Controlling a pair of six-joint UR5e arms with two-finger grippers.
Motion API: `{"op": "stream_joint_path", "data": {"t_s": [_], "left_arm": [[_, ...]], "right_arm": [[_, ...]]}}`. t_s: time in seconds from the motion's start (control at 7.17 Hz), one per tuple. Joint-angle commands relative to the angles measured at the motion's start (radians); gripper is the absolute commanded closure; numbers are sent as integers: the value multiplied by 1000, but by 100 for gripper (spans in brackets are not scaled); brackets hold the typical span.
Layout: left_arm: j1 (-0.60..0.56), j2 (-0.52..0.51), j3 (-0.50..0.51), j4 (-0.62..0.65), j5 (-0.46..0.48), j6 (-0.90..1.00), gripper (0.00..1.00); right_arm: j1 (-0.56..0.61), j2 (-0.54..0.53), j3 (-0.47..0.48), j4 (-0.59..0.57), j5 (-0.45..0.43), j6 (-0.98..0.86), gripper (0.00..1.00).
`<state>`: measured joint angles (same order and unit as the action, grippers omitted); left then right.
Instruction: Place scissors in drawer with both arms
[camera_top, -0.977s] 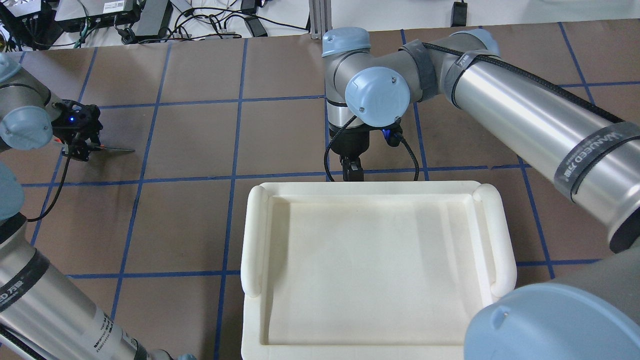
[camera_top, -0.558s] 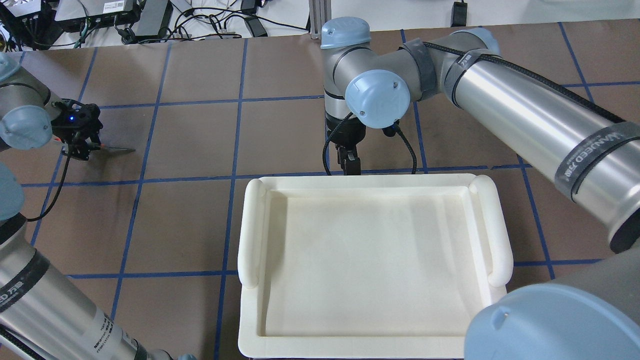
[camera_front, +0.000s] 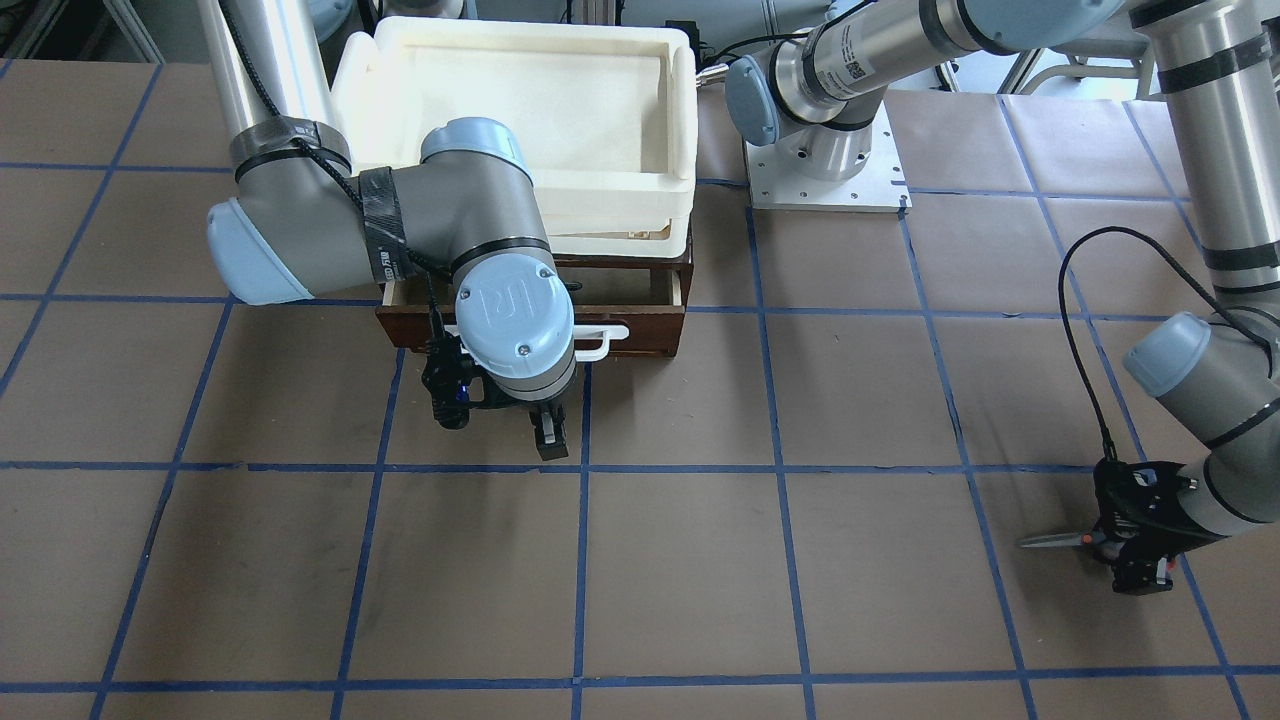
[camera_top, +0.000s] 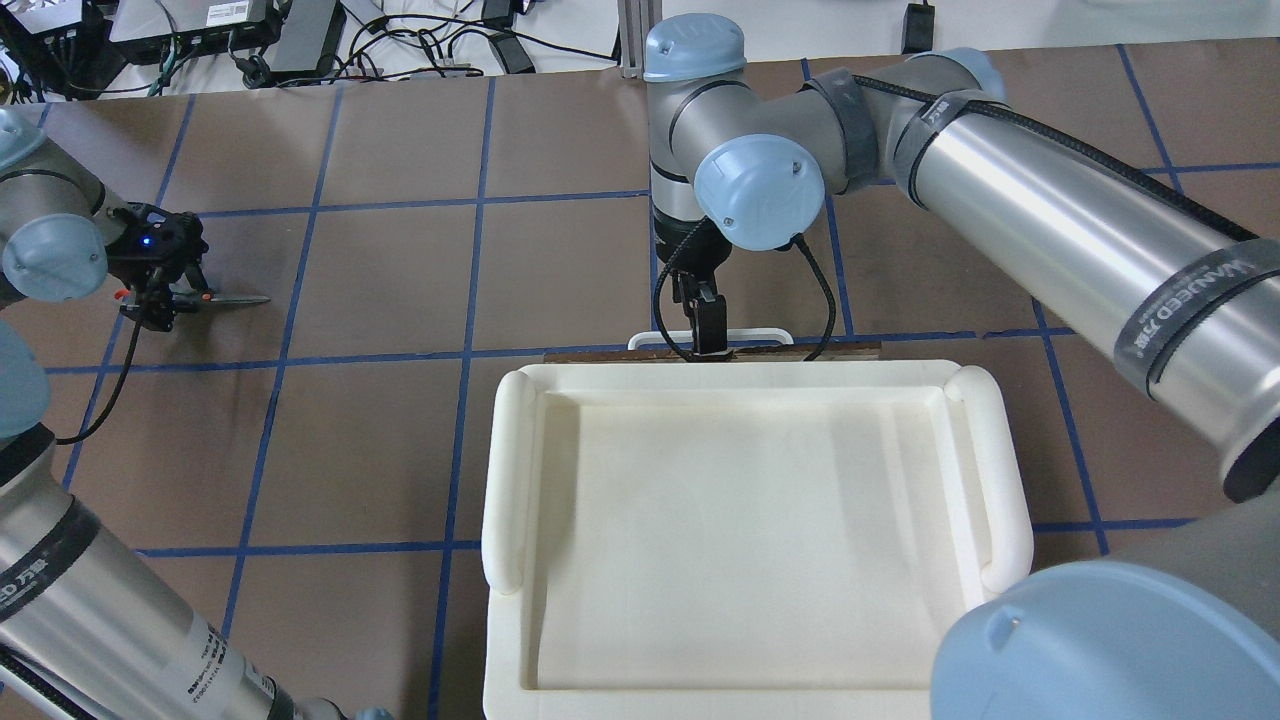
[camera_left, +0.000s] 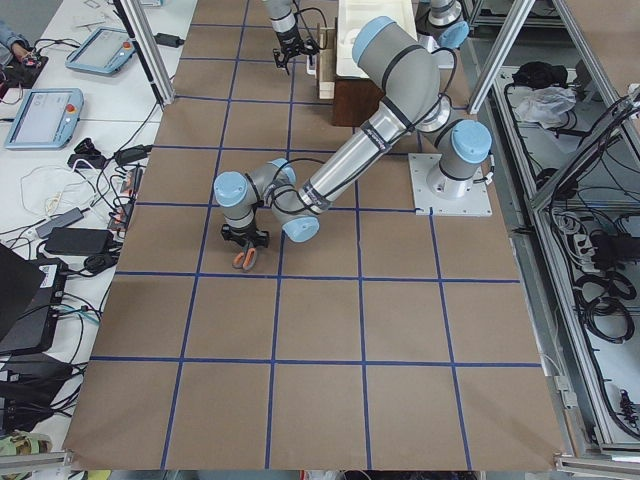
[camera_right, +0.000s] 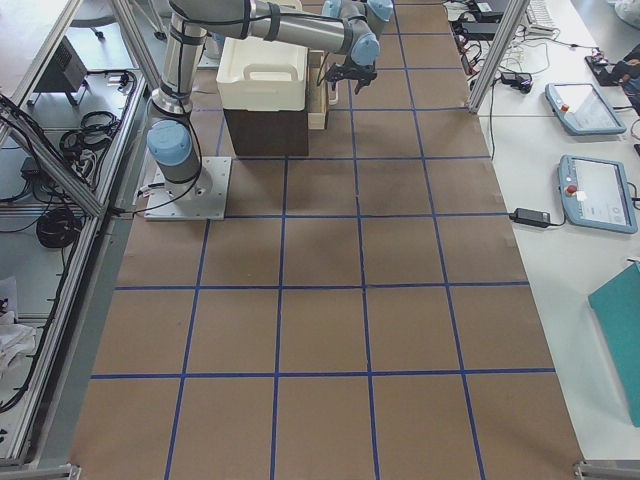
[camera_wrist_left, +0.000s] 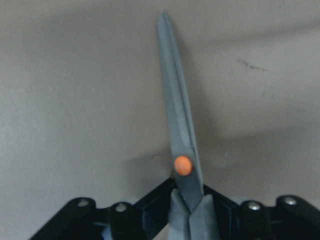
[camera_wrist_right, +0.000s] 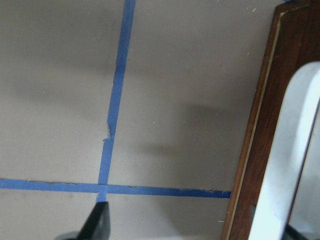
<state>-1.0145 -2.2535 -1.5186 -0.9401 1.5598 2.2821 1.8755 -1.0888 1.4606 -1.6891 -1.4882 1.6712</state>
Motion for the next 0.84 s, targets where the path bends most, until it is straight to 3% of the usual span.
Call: {"op": "stream_joint_path", "data": {"t_s": [0.0, 0.42, 0.7], "left_arm": [[-1, 3, 2, -14, 11, -16, 14], [1, 0, 2, -14, 14, -20, 12], [-1, 6, 17, -23, 14, -13, 20]], "right_arm": [[-6, 3, -26, -3, -3, -27, 0], [-7, 21, -46, -4, -21, -70, 0], [-9, 30, -81, -4, -21, -73, 0]]}}
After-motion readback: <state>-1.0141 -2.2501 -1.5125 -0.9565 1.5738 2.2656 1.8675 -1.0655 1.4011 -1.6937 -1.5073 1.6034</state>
